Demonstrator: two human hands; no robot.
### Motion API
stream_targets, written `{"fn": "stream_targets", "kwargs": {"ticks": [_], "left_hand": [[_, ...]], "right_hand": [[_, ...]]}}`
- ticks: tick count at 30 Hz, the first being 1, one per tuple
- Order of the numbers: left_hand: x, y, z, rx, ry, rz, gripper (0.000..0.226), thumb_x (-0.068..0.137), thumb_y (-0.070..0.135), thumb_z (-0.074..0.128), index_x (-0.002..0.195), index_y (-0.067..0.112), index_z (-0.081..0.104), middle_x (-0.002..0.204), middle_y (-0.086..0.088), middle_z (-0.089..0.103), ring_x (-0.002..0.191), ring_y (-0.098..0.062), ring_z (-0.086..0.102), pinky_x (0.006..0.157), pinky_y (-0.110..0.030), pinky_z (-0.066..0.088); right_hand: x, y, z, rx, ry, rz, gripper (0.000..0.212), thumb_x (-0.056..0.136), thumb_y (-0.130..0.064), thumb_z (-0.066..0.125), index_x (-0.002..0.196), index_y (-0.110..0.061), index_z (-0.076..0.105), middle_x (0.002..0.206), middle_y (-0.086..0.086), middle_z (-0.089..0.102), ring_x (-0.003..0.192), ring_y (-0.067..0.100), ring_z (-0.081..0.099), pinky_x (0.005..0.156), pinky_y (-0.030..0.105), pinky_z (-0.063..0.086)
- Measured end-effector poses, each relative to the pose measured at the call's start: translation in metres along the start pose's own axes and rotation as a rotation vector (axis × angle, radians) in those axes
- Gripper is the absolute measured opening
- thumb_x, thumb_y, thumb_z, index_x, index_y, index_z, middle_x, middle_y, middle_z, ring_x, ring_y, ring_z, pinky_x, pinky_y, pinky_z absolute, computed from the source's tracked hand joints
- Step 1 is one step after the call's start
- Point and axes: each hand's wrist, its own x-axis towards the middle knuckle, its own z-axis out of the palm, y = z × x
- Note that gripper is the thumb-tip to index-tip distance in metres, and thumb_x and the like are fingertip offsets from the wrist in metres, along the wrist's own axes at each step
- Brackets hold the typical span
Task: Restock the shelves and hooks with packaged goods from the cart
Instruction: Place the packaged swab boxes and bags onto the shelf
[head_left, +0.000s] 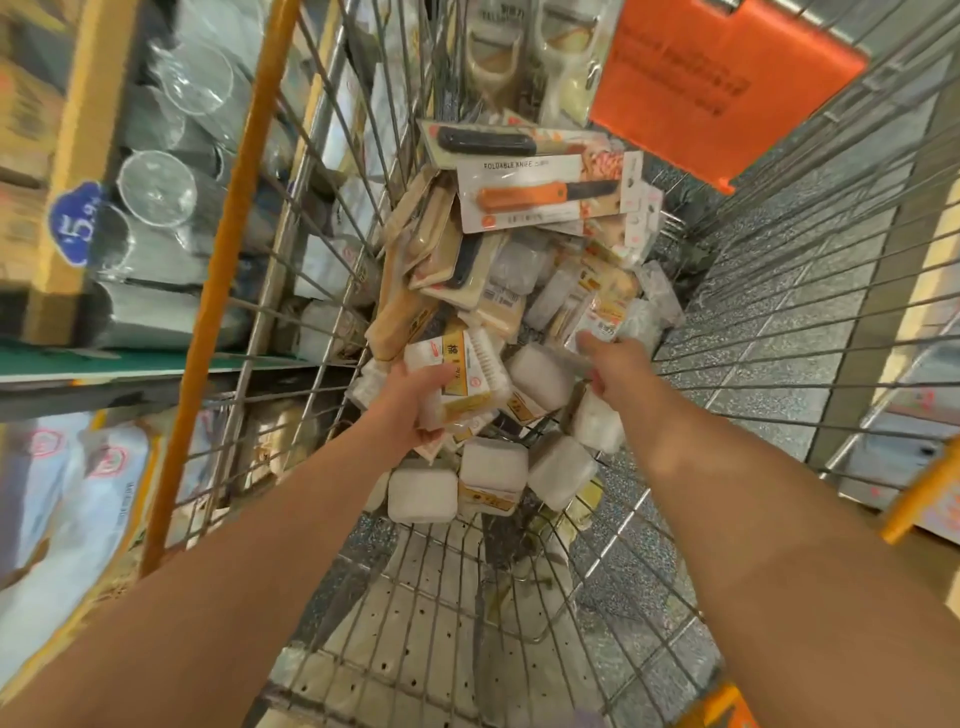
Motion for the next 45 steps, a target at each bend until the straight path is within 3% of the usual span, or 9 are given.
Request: {"fn": "stream_targets", "kwargs": {"ticks": [7, 15, 19, 22, 27, 33, 36, 41, 45], "left_hand": [[-0.010, -0.005, 0.003, -0.068, 0.016, 0.001, 0.088, 0.055, 0.042, 0.076, 0.136, 0.027, 0.044, 0.127, -0.007, 0.063, 0.109, -0.027, 0.064, 0.074, -0.038, 0.051], [-0.061, 0.006, 0.022, -0.179, -0.016, 0.187, 0.102, 0.047, 0.048, 0.075, 0.141, 0.023, 0.044, 0.127, -0.007, 0.063, 0.095, -0.020, 0.064, 0.059, -0.027, 0.050], [-0.110, 0.009, 0.029, -0.245, -0.056, 0.323, 0.056, 0.086, 0.032, 0.065, 0.138, 0.018, 0.048, 0.110, -0.002, 0.070, 0.091, -0.015, 0.070, 0.070, -0.030, 0.054], [-0.159, 0.008, 0.030, -0.267, -0.112, 0.436, 0.071, 0.072, 0.033, 0.074, 0.135, 0.011, 0.048, 0.104, -0.003, 0.070, 0.078, -0.013, 0.073, 0.057, -0.025, 0.056], [-0.258, -0.025, 0.015, -0.274, -0.037, 0.716, 0.091, 0.059, 0.048, 0.073, 0.138, 0.013, 0.044, 0.114, -0.008, 0.065, 0.084, -0.014, 0.068, 0.061, -0.026, 0.053], [-0.329, -0.073, -0.025, -0.461, 0.043, 0.927, 0.056, 0.070, 0.033, 0.063, 0.123, 0.018, 0.052, 0.096, 0.001, 0.071, 0.080, -0.011, 0.071, 0.060, -0.024, 0.056], [-0.356, -0.107, -0.055, -0.507, 0.086, 1.052, 0.055, 0.065, 0.039, 0.071, 0.114, 0.020, 0.057, 0.091, 0.002, 0.073, 0.083, -0.015, 0.069, 0.064, -0.030, 0.055], [-0.383, -0.152, -0.111, -0.611, 0.205, 1.132, 0.074, 0.080, 0.041, 0.063, 0.141, 0.003, 0.042, 0.108, -0.011, 0.067, 0.082, -0.017, 0.069, 0.060, -0.025, 0.054], [-0.402, -0.162, -0.161, -0.700, 0.304, 1.125, 0.070, 0.078, 0.033, 0.055, 0.138, -0.003, 0.043, 0.073, 0.007, 0.072, 0.056, -0.004, 0.065, 0.045, -0.014, 0.046]], "right_hand": [[-0.017, 0.010, -0.016, 0.032, -0.045, -0.100, 0.023, 0.089, -0.024, 0.069, 0.105, -0.016, 0.056, 0.082, 0.001, 0.055, 0.062, 0.012, 0.049, 0.041, 0.018, 0.034], [-0.109, -0.023, -0.014, 0.291, -0.336, -0.242, 0.011, 0.087, -0.018, 0.071, 0.093, -0.023, 0.064, 0.089, -0.007, 0.068, 0.083, 0.013, 0.062, 0.074, 0.032, 0.049], [-0.161, -0.031, -0.041, 0.234, -0.517, -0.336, 0.053, 0.085, -0.014, 0.073, 0.132, -0.019, 0.050, 0.120, 0.003, 0.065, 0.093, 0.021, 0.066, 0.063, 0.029, 0.054], [-0.197, -0.043, -0.065, 0.144, -0.602, -0.408, 0.085, 0.084, -0.012, 0.073, 0.152, -0.029, 0.025, 0.154, 0.002, 0.034, 0.113, 0.024, 0.062, 0.066, 0.032, 0.058], [-0.297, -0.059, -0.086, -0.049, -0.773, -0.683, 0.083, 0.068, -0.011, 0.076, 0.139, -0.031, 0.037, 0.125, 0.003, 0.057, 0.102, 0.035, 0.065, 0.086, 0.056, 0.050], [-0.397, -0.048, -0.067, -0.222, -0.890, -0.994, 0.052, 0.078, -0.011, 0.072, 0.124, -0.010, 0.047, 0.098, 0.009, 0.061, 0.081, 0.020, 0.064, 0.067, 0.034, 0.055], [-0.438, -0.031, -0.044, -0.352, -0.913, -1.107, 0.054, 0.078, -0.019, 0.071, 0.124, -0.010, 0.046, 0.085, 0.001, 0.059, 0.062, 0.005, 0.058, 0.050, 0.019, 0.044], [-0.486, -0.002, 0.011, -0.457, -0.982, -1.134, 0.031, 0.078, -0.034, 0.069, 0.103, -0.026, 0.053, 0.093, 0.006, 0.059, 0.074, 0.021, 0.055, 0.063, 0.035, 0.044], [-0.526, 0.014, 0.066, -0.520, -1.034, -1.144, 0.015, 0.094, -0.011, 0.062, 0.097, -0.022, 0.053, 0.079, -0.006, 0.063, 0.057, 0.004, 0.059, 0.048, 0.020, 0.043]]}}
